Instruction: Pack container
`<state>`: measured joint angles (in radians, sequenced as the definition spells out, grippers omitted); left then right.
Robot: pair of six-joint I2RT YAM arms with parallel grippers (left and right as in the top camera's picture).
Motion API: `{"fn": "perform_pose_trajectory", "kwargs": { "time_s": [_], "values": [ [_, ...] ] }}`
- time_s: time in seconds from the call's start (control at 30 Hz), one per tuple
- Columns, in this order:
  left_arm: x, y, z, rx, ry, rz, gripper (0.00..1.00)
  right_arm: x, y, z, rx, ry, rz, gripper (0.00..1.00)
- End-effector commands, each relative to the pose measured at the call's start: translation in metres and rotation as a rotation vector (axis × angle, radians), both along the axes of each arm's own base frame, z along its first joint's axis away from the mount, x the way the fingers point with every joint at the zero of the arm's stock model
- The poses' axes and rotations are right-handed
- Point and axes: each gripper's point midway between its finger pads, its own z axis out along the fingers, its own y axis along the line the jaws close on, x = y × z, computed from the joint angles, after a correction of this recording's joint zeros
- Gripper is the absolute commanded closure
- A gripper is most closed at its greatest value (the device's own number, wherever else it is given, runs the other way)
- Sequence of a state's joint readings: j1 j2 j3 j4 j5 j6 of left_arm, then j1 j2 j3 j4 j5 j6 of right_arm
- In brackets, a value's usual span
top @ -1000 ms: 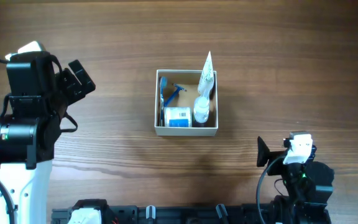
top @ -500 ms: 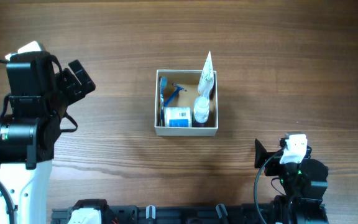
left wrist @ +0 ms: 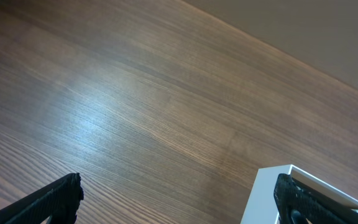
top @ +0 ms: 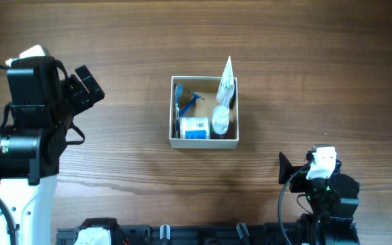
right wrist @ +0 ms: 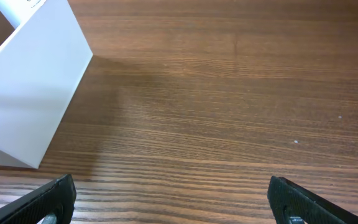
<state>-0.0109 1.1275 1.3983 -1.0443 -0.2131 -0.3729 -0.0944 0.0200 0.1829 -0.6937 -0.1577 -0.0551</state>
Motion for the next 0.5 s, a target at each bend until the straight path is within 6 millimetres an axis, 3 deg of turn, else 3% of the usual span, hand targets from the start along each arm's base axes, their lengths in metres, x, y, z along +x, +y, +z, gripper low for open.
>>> {"fn": "perform_pose_trajectory", "kwargs": {
  "time_s": [0.0,0.13,0.3,0.37,0.47],
  "values": [
    [0.0,0.004,0.005,0.005,-0.011,0.016,0.0,0.0,0.005,0.001,0.001,-0.016,0.033,0.0],
    [-0.025,0.015,0.007,0.073,0.013,0.039,0.0,0.0,0.005,0.001,0.001,-0.016,0.033,0.0],
    [-0.055,0.013,0.012,0.06,-0.118,0.042,0.0,0.0,0.005,0.001,0.0,-0.016,0.034,0.0],
    [-0.066,0.014,0.007,0.061,-0.185,0.042,0.0,0.0,0.005,0.001,0.001,-0.016,0.033,0.0],
    [-0.084,0.013,-0.02,0.059,-0.236,0.043,0.0,0.0,0.005,0.001,0.001,-0.016,0.033,0.0]
  ]
}}
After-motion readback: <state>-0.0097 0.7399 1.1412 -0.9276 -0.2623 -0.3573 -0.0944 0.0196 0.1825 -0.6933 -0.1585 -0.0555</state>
